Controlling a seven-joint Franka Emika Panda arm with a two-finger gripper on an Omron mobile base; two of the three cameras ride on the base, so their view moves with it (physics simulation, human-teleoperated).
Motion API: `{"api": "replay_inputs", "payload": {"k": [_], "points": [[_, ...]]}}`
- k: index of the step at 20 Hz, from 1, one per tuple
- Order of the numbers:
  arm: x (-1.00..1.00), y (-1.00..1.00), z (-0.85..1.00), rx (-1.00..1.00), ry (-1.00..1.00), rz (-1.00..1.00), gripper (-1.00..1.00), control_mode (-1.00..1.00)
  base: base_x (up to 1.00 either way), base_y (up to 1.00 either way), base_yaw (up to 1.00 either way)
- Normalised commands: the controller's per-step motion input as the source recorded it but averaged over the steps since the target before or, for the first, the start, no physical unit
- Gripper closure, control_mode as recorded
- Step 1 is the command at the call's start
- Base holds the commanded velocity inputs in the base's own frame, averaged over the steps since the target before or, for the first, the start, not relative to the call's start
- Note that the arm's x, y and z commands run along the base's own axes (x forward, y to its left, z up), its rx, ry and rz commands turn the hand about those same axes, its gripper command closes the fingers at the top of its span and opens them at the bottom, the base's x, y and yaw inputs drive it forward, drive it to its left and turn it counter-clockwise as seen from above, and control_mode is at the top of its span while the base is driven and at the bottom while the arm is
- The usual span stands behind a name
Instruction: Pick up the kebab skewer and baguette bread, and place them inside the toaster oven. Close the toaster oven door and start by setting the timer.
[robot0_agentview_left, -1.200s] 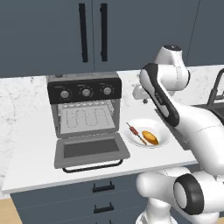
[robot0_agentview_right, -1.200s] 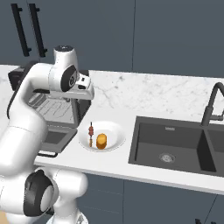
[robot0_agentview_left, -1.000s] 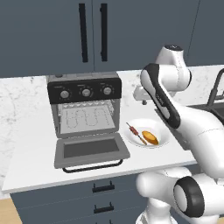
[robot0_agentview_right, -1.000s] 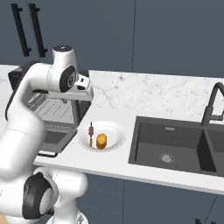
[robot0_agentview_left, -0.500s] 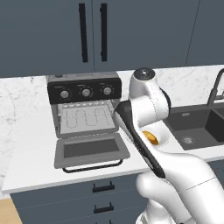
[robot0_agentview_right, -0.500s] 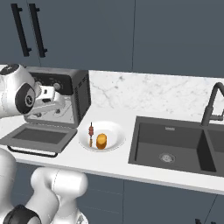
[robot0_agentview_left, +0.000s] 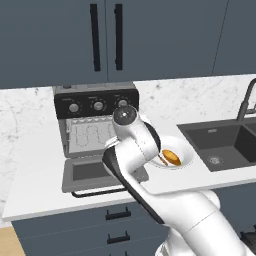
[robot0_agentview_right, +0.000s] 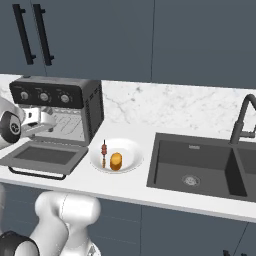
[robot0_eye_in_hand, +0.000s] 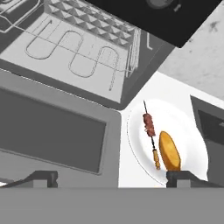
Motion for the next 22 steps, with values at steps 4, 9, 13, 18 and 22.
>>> {"api": "replay_inputs", "payload": {"k": [4, 9, 13, 18, 22], "points": [[0.74, 0.64, -0.21, -0.04, -0.01, 0.0, -1.0, -1.0, 0.0, 0.0, 0.0], [0.52, 0.16, -0.16, -0.04, -0.12, 0.0, -1.0, -1.0, 0.0, 0.0, 0.0], [0.21, 0.02, -0.25, -0.04, -0.23, 0.0, -1.0, -1.0, 0.0, 0.0, 0.0], [0.12, 0.0, -0.06, 0.0, -0.18, 0.0, -1.0, -1.0, 0.0, 0.0, 0.0], [0.09, -0.05, 0.0, 0.02, -0.13, 0.03, -1.0, -1.0, 0.0, 0.0, 0.0]]}}
